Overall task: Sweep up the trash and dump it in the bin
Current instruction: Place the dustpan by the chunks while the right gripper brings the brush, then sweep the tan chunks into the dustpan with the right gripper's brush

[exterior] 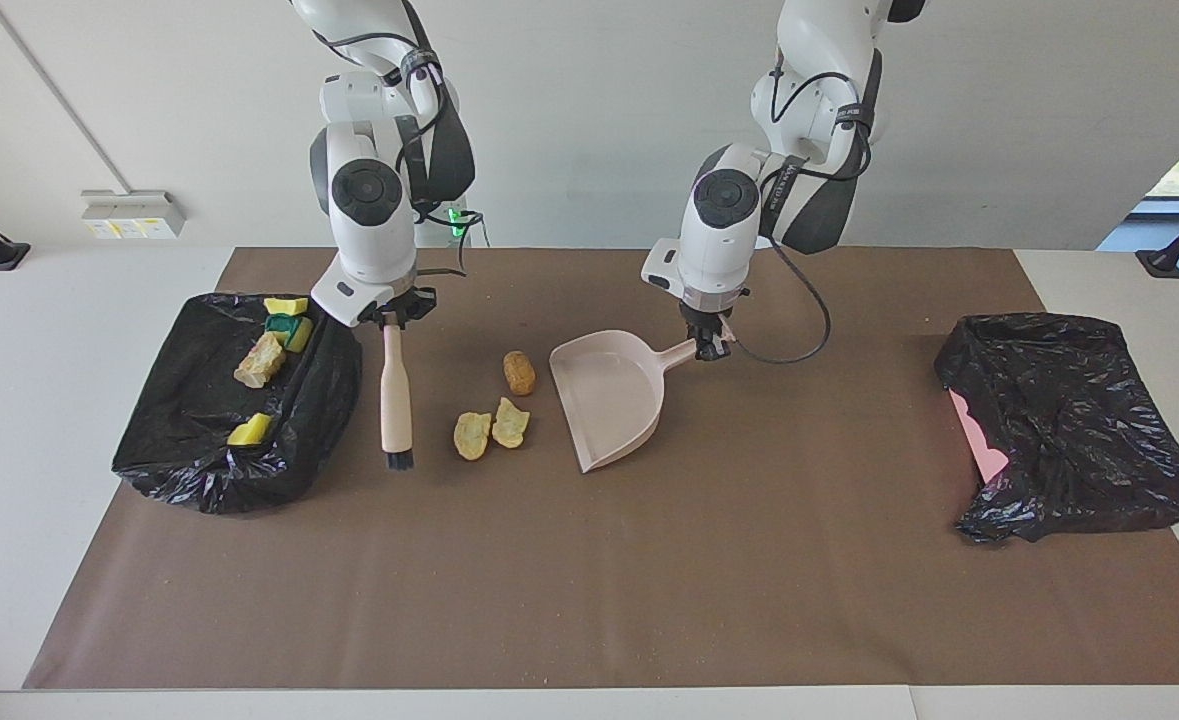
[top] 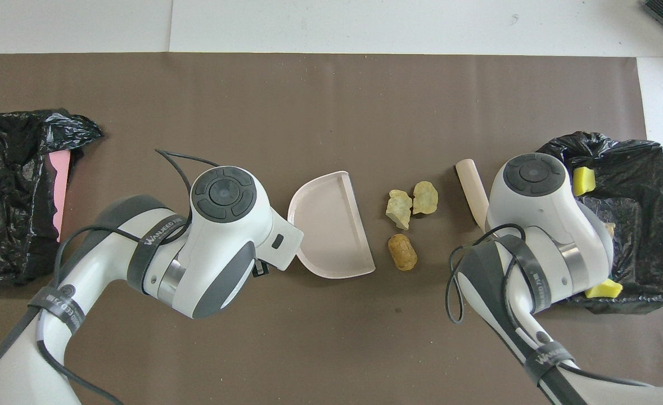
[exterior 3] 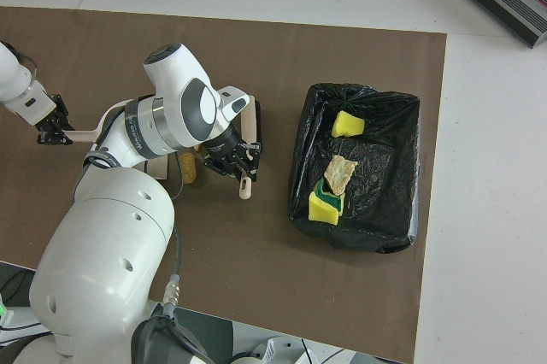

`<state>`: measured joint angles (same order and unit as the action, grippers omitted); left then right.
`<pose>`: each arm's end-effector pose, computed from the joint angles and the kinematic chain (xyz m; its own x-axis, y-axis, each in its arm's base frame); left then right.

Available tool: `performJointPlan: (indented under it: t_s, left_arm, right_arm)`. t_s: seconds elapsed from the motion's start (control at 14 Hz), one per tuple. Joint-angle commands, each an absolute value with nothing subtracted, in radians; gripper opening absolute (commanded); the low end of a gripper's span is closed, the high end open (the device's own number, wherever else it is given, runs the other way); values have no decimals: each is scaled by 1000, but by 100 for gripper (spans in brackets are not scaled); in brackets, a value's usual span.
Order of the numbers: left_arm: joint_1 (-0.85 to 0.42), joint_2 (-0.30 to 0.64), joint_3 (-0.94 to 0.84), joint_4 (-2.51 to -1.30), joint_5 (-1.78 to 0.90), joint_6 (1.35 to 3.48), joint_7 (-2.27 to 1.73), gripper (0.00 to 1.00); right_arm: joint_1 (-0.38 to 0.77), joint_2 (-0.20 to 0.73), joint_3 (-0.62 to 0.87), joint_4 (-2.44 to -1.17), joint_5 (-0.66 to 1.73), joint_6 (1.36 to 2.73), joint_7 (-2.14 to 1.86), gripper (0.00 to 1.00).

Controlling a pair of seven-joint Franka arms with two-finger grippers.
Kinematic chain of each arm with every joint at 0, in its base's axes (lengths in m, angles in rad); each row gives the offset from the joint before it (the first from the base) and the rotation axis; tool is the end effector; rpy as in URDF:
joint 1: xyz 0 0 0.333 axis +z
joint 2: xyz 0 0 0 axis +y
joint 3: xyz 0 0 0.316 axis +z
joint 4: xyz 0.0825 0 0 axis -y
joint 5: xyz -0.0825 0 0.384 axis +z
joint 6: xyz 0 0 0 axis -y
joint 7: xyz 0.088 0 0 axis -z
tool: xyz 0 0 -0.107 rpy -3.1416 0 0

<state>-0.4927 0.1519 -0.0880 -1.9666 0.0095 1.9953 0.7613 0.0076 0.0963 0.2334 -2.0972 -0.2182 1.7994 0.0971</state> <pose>0.4812 -0.3135 0.3867 0.2182 -0.9722 -0.0849 -0.9703 -0.2255 0.0881 0.5035 0.1040 0.3526 0.9114 0.1842 -0.3680 0.2680 -0.9443 0.1910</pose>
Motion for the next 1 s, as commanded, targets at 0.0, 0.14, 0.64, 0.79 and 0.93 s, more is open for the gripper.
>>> performJointPlan:
  t_s: [0.0, 0.14, 0.64, 0.79, 0.93]
  left_arm:
    - [-477, 92, -95, -2069, 26, 2068, 775, 0]
    - [-477, 87, -95, -2092, 26, 2100, 775, 0]
    - [-486, 78, -95, -2106, 26, 2105, 772, 0]
    - [-488, 77, -95, -2106, 26, 2105, 767, 0]
    - [-488, 77, -95, -2106, 26, 2103, 765, 0]
  right_arm:
    - [41, 75, 239, -2137, -97, 1819, 55, 0]
    - [70, 72, 239, -2143, 6, 1818, 32, 0]
    - [175, 74, 239, -2112, 398, 1839, 40, 0]
    - [173, 81, 238, -2054, 436, 1827, 41, 0]
    - [137, 72, 229, -1990, 433, 1736, 41, 0]
